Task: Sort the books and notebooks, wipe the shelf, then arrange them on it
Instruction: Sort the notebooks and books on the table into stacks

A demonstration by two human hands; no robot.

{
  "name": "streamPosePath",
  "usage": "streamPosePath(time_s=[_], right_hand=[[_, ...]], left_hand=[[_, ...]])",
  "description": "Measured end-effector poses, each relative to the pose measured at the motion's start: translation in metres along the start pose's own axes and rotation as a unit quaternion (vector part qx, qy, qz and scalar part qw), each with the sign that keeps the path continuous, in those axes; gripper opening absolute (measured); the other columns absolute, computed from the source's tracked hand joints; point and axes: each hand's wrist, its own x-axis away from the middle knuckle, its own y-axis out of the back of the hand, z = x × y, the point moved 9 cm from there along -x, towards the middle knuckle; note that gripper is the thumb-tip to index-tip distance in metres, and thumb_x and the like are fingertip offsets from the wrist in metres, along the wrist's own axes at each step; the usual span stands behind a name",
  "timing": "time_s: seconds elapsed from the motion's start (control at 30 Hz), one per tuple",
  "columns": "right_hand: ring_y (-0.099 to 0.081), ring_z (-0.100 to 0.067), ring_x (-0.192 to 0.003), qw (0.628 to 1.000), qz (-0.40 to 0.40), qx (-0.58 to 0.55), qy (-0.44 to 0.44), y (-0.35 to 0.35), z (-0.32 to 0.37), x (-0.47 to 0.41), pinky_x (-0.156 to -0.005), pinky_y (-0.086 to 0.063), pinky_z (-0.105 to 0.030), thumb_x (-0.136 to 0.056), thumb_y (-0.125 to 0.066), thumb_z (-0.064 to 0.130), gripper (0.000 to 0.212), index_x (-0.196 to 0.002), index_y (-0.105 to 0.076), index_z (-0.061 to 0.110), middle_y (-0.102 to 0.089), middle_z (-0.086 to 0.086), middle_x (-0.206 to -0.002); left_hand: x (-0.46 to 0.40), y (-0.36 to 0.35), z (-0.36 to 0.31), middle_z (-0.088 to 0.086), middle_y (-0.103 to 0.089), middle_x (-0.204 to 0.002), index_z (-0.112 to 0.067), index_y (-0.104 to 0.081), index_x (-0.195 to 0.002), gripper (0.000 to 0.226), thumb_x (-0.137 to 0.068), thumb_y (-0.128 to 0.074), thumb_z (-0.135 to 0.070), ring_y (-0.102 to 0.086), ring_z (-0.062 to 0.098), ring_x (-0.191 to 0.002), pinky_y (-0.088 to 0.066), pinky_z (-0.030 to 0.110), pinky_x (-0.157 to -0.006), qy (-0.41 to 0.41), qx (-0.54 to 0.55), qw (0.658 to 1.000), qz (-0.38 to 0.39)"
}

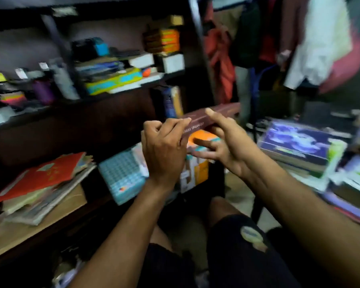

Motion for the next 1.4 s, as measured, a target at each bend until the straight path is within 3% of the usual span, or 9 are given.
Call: streamPosePath(time_s=[0.13, 0.27, 0.43, 0.6, 0.8, 1.03, 1.13, 1.3, 1.4], right_hand=[[-0.071, -0.025, -0.071, 0.986, -0.144, 0.007, 0.085, 0.090, 0.047, 0.039, -0.069, -0.062, -0.054, -0.099, -0.063, 0.028, 0.037, -0.132, -0.046, 0.030, -0.072, -0.004, -0.107], [-0.070, -0.020, -0.074, 0.964, -0.248, -0.007, 0.093, 0.175, 0.074, 0.076, -0.073, -0.062, -0.048, -0.095, -0.067, 0.041, 0.050, -0.130, -0.057, 0.007, -0.072, -0.006, -0.096], [-0.063, -0.017, -0.068, 0.931, -0.338, 0.033, 0.132, 0.261, 0.111, 0.132, -0.055, -0.053, -0.031, -0.098, -0.060, 0.014, 0.026, -0.124, -0.055, 0.012, -0.068, -0.009, -0.100], [-0.070, -0.018, -0.074, 0.913, -0.367, 0.070, 0.163, 0.323, 0.142, 0.183, -0.057, -0.058, -0.036, -0.101, -0.053, 0.004, 0.023, -0.119, -0.059, 0.017, -0.073, -0.003, -0.100], [-0.075, -0.018, -0.076, 0.911, -0.399, 0.063, 0.079, 0.381, 0.091, 0.208, -0.059, -0.062, -0.035, -0.102, -0.054, 0.004, 0.022, -0.122, -0.061, 0.011, -0.075, -0.009, -0.104], [-0.058, -0.020, -0.125, 0.811, -0.423, 0.372, 0.160, 0.369, 0.118, 0.196, -0.108, -0.048, -0.042, -0.089, -0.073, 0.014, 0.064, -0.146, -0.043, 0.019, -0.056, -0.004, -0.140], [-0.047, -0.018, -0.135, 0.817, -0.368, 0.415, 0.156, 0.350, 0.114, 0.190, -0.115, -0.040, -0.040, -0.091, -0.073, 0.021, 0.063, -0.146, -0.042, 0.024, -0.047, -0.002, -0.147], [-0.016, -0.025, -0.153, 0.710, -0.331, 0.610, 0.120, 0.345, 0.087, 0.186, -0.126, -0.013, -0.044, -0.095, -0.063, 0.027, 0.048, -0.140, -0.048, 0.030, -0.032, -0.005, -0.159], [-0.021, -0.028, -0.150, 0.698, -0.284, 0.642, 0.139, 0.327, 0.085, 0.176, -0.124, -0.016, -0.045, -0.094, -0.061, 0.022, 0.046, -0.139, -0.051, 0.024, -0.037, -0.009, -0.153]], left_hand=[[0.007, -0.031, -0.102, -0.010, -0.072, -0.102, -0.023, -0.075, -0.117, 0.027, -0.094, -0.073, -0.036, -0.059, 0.030, -0.093, -0.046, 0.045, -0.083, -0.080, 0.116, 0.990, 0.002], [0.018, -0.051, -0.204, -0.002, -0.071, -0.101, -0.016, -0.074, -0.118, 0.025, -0.093, -0.073, -0.019, -0.063, 0.032, -0.092, -0.047, 0.045, -0.081, -0.193, 0.187, 0.963, 0.029], [0.023, -0.058, -0.298, -0.001, -0.070, -0.113, -0.015, -0.071, -0.127, 0.040, -0.087, -0.077, -0.019, -0.062, 0.027, -0.101, -0.049, 0.043, -0.086, -0.272, 0.317, 0.906, 0.068], [0.046, -0.117, -0.329, 0.001, -0.044, -0.155, -0.038, -0.037, -0.154, 0.070, -0.088, -0.061, -0.037, -0.045, 0.031, -0.137, -0.041, 0.051, -0.109, -0.276, 0.304, 0.879, 0.244], [0.113, -0.153, -0.360, 0.000, -0.039, -0.159, -0.050, -0.010, -0.157, 0.093, -0.091, -0.060, -0.007, -0.041, 0.029, -0.139, -0.048, 0.045, -0.107, -0.291, 0.327, 0.825, 0.358], [0.118, -0.171, -0.363, 0.006, -0.050, -0.151, -0.041, -0.031, -0.155, 0.068, -0.094, -0.055, -0.022, -0.054, 0.033, -0.117, -0.058, 0.046, -0.086, -0.285, 0.292, 0.850, 0.334], [0.125, -0.166, -0.367, 0.009, -0.055, -0.147, -0.037, -0.033, -0.150, 0.060, -0.092, -0.040, -0.026, -0.058, 0.039, -0.115, -0.059, 0.050, -0.082, -0.291, 0.308, 0.844, 0.330], [0.127, -0.175, -0.364, 0.007, -0.050, -0.153, -0.027, -0.052, -0.146, 0.062, -0.088, -0.070, -0.014, -0.051, 0.040, -0.132, -0.051, 0.053, -0.103, -0.306, 0.354, 0.811, 0.351], [0.118, -0.176, -0.355, 0.007, -0.039, -0.160, -0.025, -0.057, -0.143, 0.058, -0.088, -0.074, -0.021, -0.039, 0.032, -0.144, -0.035, 0.046, -0.118, -0.265, 0.404, 0.791, 0.375]])
